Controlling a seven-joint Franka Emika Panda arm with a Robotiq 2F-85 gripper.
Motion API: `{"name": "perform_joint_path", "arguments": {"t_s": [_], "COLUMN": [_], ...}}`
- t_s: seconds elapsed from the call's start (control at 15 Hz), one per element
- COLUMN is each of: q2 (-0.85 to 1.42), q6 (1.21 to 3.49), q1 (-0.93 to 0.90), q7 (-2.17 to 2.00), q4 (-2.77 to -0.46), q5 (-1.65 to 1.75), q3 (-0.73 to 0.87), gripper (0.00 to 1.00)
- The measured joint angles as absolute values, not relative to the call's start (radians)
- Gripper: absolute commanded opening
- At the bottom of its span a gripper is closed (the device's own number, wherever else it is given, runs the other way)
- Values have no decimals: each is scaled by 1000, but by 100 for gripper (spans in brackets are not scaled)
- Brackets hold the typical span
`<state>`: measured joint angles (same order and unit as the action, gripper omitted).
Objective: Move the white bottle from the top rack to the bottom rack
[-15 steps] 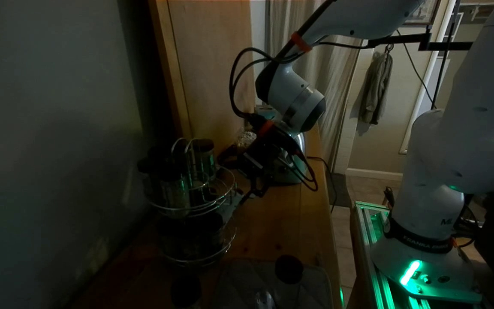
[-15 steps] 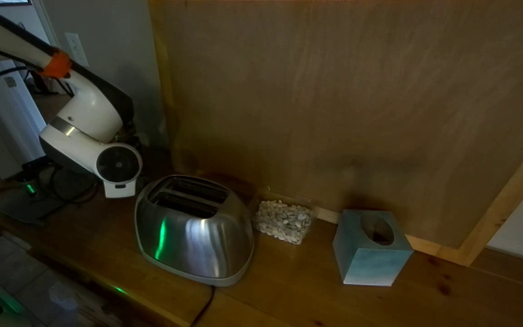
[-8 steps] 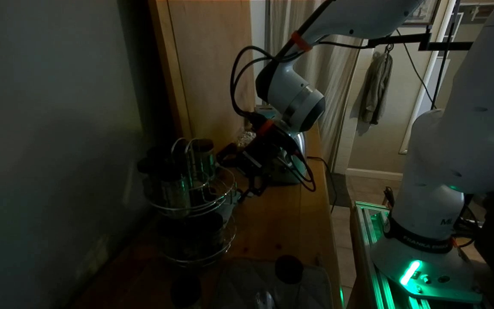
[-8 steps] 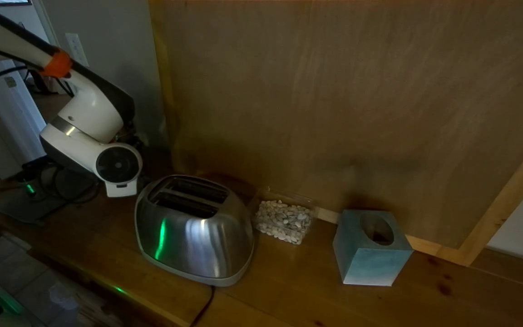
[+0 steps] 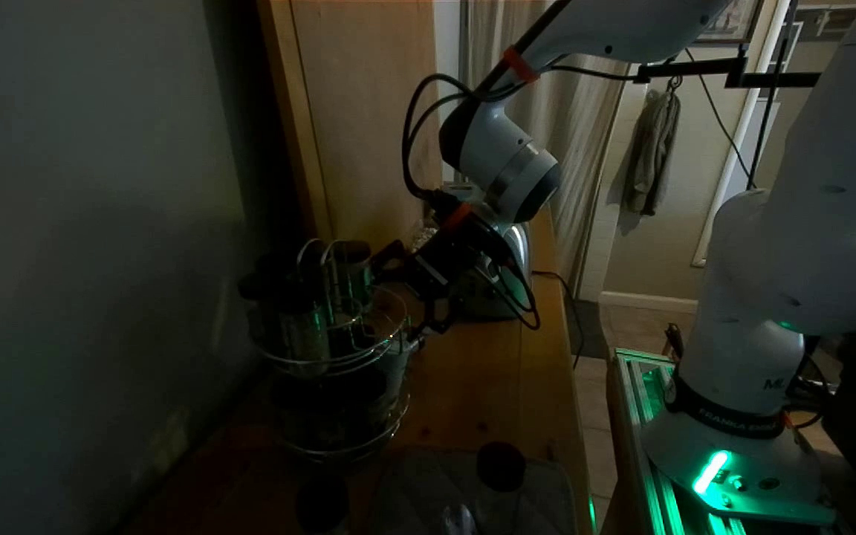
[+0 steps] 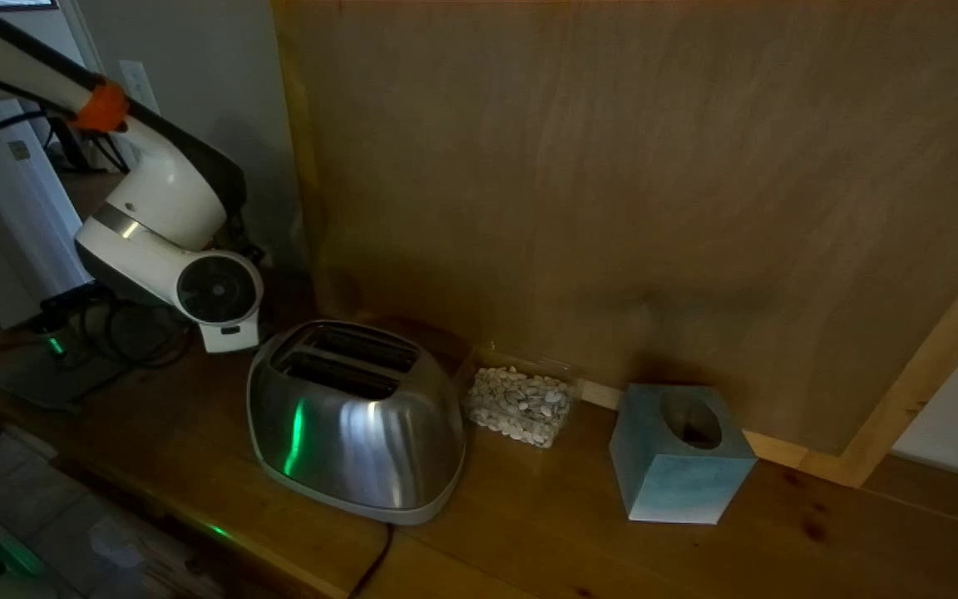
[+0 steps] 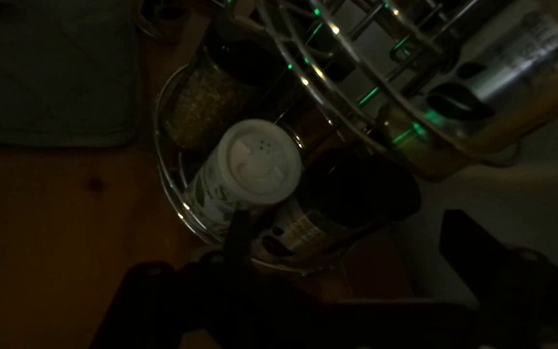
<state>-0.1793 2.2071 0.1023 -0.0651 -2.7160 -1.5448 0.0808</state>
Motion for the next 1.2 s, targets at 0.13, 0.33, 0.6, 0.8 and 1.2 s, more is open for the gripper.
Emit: {"name": "perform_joint_path", "arguments": {"t_s": [0.13,0.33,0.6,0.8,1.2], "q2": [-180,-180,-178,-178,-184], "q6": [2211,2211,2237,2279,2297], "q1": [101,100,101,102,102], "q7": [-58,-49,-80,-117,-175], "q4": [-2708,-2704,-2710,-2721,-2722], "q5": [-1545,-1545,-1517,-1482,-1416], "q3": [76,69,67,67,67], "gripper": [100,100,100,84,36]}}
